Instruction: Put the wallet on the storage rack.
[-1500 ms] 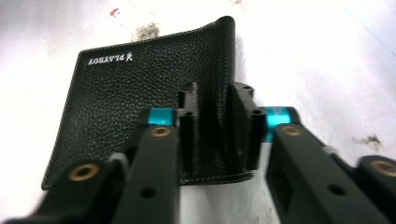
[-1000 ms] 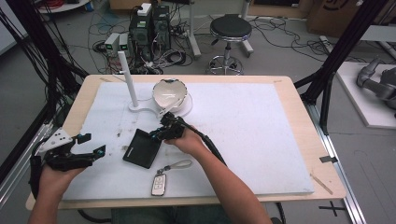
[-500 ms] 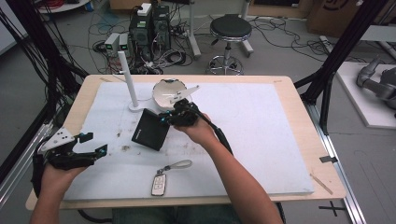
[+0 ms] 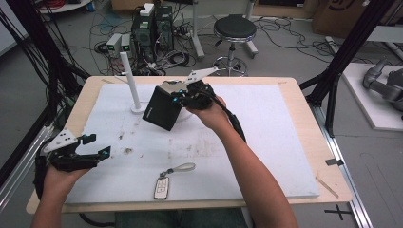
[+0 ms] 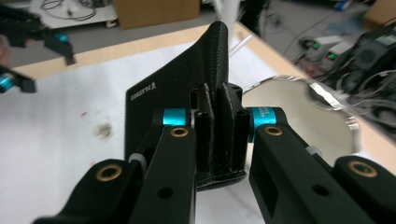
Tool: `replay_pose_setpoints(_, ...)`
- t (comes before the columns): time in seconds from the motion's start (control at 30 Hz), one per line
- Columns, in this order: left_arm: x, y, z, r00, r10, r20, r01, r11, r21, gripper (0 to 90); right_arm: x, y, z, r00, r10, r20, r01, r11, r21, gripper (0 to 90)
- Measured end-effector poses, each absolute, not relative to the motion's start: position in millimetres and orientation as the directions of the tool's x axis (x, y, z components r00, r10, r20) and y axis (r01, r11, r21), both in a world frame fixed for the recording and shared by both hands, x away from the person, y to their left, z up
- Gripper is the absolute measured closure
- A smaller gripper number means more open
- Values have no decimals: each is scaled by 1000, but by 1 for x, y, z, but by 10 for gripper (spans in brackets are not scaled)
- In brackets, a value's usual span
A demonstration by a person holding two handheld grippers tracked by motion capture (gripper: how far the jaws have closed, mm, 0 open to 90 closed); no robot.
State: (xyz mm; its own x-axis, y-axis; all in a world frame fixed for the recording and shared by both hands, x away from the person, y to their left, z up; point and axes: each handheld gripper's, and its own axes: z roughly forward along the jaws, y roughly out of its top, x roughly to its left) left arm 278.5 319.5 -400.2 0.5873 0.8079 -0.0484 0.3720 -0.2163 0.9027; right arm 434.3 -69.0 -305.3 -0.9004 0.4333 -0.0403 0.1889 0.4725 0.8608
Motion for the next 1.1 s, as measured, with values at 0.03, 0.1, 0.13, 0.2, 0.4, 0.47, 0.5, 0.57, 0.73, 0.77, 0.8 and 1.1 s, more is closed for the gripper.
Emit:
replay_pose_setpoints(0.03,279,320,-400,589,807,-47,371,-218,903,221,437,-73,-301,-891,453,-34,200,459,866,853)
replay_pose_setpoints(0.1,280,319,-399,589,807,-47,369,-217,904,221,441,-76,-299,-884,465,-48,194,458,868,853)
replay_pose_setpoints(0.13,280,319,-399,589,807,-47,369,-217,904,221,441,-76,-299,-884,465,-48,194,458,868,853)
replay_pose_setpoints(0.2,280,318,-399,592,805,-46,369,-220,903,221,447,-78,-296,-874,481,-66,191,466,864,853)
replay_pose_setpoints(0.4,281,317,-400,595,802,-51,369,-216,904,221,463,-80,-289,-847,524,-95,190,464,865,852)
replay_pose_setpoints(0.47,282,317,-399,597,801,-49,366,-217,905,221,469,-80,-287,-839,535,-103,191,467,863,852)
replay_pose_setpoints(0.5,282,317,-399,598,800,-50,366,-217,905,221,471,-79,-287,-837,537,-108,187,466,865,852)
replay_pose_setpoints(0.57,282,317,-399,599,800,-50,366,-218,905,221,478,-77,-286,-829,544,-127,184,481,857,852)
replay_pose_setpoints(0.73,282,317,-399,598,800,-50,366,-218,905,221,488,-73,-289,-818,554,-151,182,499,847,852)
replay_pose_setpoints(0.77,282,317,-399,595,802,-51,366,-214,906,221,493,-70,-293,-812,563,-156,192,508,840,851)
replay_pose_setpoints(0.8,282,317,-399,595,802,-51,366,-214,906,221,493,-70,-293,-812,563,-156,192,508,840,851)
replay_pose_setpoints(1.1,282,317,-398,599,799,-48,361,-216,907,221,501,-62,-305,-772,587,-244,182,573,799,850)
